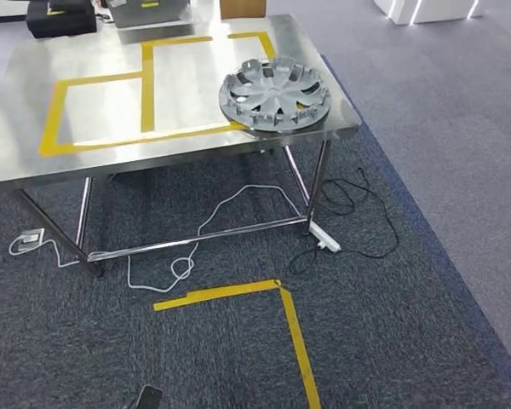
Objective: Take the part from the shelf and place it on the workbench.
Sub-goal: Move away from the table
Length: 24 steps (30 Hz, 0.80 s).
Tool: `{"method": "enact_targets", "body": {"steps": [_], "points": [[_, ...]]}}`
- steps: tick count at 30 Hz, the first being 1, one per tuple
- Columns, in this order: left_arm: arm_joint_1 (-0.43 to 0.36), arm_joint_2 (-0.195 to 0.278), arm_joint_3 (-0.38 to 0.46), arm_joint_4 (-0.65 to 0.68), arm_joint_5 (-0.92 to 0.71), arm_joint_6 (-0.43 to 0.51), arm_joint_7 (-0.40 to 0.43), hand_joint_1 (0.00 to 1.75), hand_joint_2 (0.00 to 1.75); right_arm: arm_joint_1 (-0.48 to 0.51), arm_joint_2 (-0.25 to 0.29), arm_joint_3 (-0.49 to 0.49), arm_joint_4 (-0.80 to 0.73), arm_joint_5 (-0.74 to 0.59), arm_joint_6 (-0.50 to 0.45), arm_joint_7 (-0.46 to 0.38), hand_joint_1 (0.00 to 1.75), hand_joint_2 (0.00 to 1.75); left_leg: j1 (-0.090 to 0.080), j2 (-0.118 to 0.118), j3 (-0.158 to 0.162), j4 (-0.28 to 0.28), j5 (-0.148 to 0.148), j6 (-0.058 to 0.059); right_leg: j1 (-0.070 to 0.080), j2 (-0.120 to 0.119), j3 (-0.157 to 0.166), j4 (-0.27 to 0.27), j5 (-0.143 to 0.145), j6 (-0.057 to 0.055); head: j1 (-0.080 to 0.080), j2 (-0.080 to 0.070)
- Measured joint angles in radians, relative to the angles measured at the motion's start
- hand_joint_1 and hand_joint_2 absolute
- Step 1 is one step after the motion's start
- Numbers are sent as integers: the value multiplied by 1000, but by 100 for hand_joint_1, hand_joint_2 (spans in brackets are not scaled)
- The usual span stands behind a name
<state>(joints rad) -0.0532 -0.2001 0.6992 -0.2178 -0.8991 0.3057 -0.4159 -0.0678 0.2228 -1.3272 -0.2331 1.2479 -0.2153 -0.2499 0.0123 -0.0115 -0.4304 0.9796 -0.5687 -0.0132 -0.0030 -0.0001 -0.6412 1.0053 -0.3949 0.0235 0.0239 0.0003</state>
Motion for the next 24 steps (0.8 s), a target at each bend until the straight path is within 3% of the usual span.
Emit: {"method": "enact_targets", "body": {"steps": [1, 2, 5, 6, 7, 8, 9, 11, 12, 13, 15, 16, 17, 19, 20, 21, 22, 23, 24], "points": [[0, 0, 0, 0, 0, 0, 0, 0, 0, 0, 0, 0, 0, -1, 0, -1, 0, 0, -1, 0, -1, 2, 1, 2, -1, 0, 0, -1, 3, 1, -2, 0], [-1, -1, 0, 0, 0, 0, 0, 0, 0, 1, 0, 0, 0, -4, 1, -3, 0, 0, -2, 4, -15, 2, 14, 14, -3, 1, -9, 11, -19, 6, -2, 0], [-4, -2, 0, 0, 1, 2, -1, 0, 0, 4, 0, 0, 0, -12, 4, -10, 0, 0, -9, 23, -97, 3, 88, 51, -9, 3, -57, 217, -186, 24, 2, 0], [-4, -1, 0, 0, 2, 2, -1, 0, 0, 3, 0, 0, 0, -12, 4, -10, 0, 0, -12, 27, -122, 4, 108, 52, -9, 3, -56, 282, -203, 25, 3, 0], [-4, -1, 0, 0, 2, 2, -1, 0, 0, 3, 0, 0, 0, -12, 4, -11, 0, 0, -15, 29, -142, 5, 122, 51, -9, 3, -35, 292, -176, 23, 3, 0], [-4, -1, 0, 0, 1, 2, -1, 0, 0, 3, 0, 0, 0, -13, 4, -11, 0, 0, -17, 31, -160, 5, 136, 49, -9, 3, 3, 267, -146, 21, 3, 0], [-4, -1, 0, 0, 1, 2, -1, 0, 0, 2, 0, 0, 0, -13, 4, -11, 0, 0, -19, 31, -175, 6, 150, 47, -9, 3, 59, 206, -131, 17, 3, 0], [-4, -1, 0, 0, 0, 2, -1, 0, 0, -2, 0, 0, 0, -10, 5, -12, 0, 0, -22, 30, -195, 9, 176, 39, -5, 3, 197, 29, -156, 8, 2, 0], [-4, -1, 0, 0, 0, 3, -1, 0, 0, -4, 0, 0, 0, -8, 5, -12, 0, 0, -22, 31, -199, 9, 189, 34, -2, 3, 240, -35, -174, 5, 1, 0], [-4, -2, 0, 0, 0, 3, -1, 0, 0, -4, 0, 0, 0, -4, 6, -12, 0, 0, -20, 31, -203, 8, 201, 29, 2, 4, 260, -71, -184, 2, 0, 0], [-3, -3, 0, 1, -1, 3, -2, 0, 0, -2, -1, 1, 0, 3, 6, -9, 0, 0, -13, 28, -209, 7, 208, 17, 6, 2, 240, -73, -168, -10, -1, 0], [-2, -4, 0, 1, -1, 4, -2, 0, 0, -1, -1, 1, 0, 6, 6, -8, 0, 0, -11, 25, -215, 22, 183, 11, 7, -1, 230, -74, -158, -20, -2, 0], [0, -5, 0, 1, -1, 4, -2, 0, 0, 0, -2, 1, 0, 8, 6, -6, 0, 0, -10, 23, -224, 54, 138, 6, 6, -3, 216, -74, -144, -30, -6, 0], [2, -5, 0, 1, -1, 4, -1, 0, 0, 0, -3, 1, 0, 11, 7, -6, 0, 0, -8, 21, -246, 171, 24, 0, 9, -7, 183, -73, -117, -41, -11, 0], [2, -5, 0, 1, -1, 4, -1, 0, 0, 1, -3, 1, 0, 11, 7, -6, 0, 0, -8, 20, -253, 237, -8, -1, 11, -9, 166, -71, -102, -42, -12, 0], [2, -5, 0, 1, 0, 4, -1, 0, 0, 1, -3, 1, 0, 12, 8, -6, 0, 0, -8, 20, -251, 286, -13, -2, 12, -12, 147, -67, -88, -42, -12, 0], [2, -5, 0, 1, 0, 5, -1, 0, 0, 1, -3, 1, 0, 12, 8, -6, 0, 0, -9, 20, -239, 308, 5, 0, 13, -14, 126, -62, -74, -41, -12, 0], [2, -5, 0, 1, 0, 5, -1, 0, 0, 1, -3, 2, 0, 12, 9, -6, 0, 0, -10, 20, -211, 294, 36, 2, 14, -17, 105, -54, -62, -40, -12, 0], [2, -5, 0, 1, 0, 5, -2, 0, 0, 1, -3, 2, 0, 12, 9, -6, 0, 0, -11, 22, -164, 245, 61, 6, 14, -19, 84, -46, -52, -38, -12, 0]]}}
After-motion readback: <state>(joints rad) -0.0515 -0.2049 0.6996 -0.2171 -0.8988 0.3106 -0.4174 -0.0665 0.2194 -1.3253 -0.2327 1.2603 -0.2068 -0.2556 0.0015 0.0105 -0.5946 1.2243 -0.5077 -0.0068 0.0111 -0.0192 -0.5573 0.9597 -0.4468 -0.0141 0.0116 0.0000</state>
